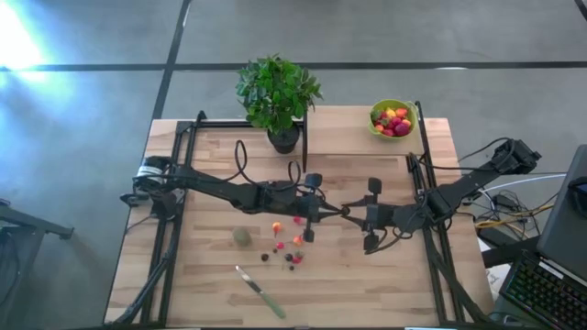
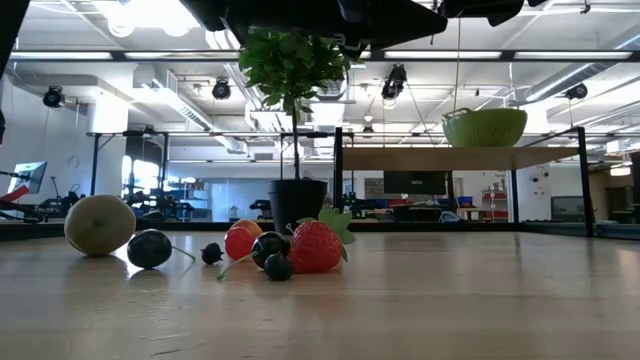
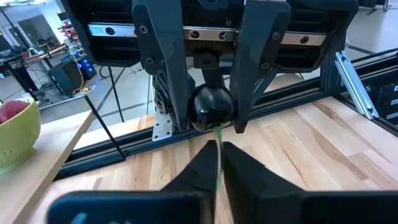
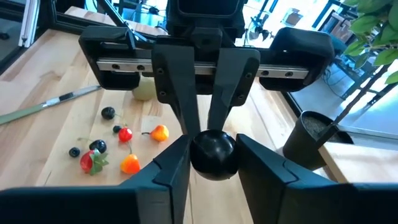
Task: Pick & Place Fruit
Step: Put the black cherry into the green strainer bowl on the shelf
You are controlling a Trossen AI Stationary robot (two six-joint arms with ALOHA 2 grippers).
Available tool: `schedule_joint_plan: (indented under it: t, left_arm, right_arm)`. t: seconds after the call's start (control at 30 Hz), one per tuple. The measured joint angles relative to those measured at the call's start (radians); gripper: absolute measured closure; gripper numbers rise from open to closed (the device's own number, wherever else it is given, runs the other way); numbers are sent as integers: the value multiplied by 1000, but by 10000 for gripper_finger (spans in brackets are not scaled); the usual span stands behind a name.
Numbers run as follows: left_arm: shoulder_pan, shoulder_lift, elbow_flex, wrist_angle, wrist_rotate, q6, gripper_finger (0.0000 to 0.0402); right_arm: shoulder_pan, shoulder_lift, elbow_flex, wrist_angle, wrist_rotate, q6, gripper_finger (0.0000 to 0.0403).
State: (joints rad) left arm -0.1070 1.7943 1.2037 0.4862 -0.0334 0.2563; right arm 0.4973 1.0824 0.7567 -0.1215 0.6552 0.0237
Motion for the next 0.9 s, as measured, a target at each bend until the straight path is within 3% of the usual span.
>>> schedule_joint_plan:
  t: [0.27,0.47,0.6,0.83,0.9]
  left_arm:
    - [-1,-1,0,-47,0,3,253]
    - [-1,-1,-1,-131,-8,1,161]
    - [-1,-1,-2,-142,-17,-4,142]
    - [-1,-1,-6,-144,-20,-25,142]
    - [-1,-1,-13,-145,-20,-31,142]
  right_arm:
    - [0,-19,8,-5,19,0,309]
    - [-26,-78,92,-200,232,41,296]
    - [-120,-115,185,-417,290,152,301]
    - [-404,-118,336,-697,281,206,299]
    - [-498,-118,375,-743,237,206,298]
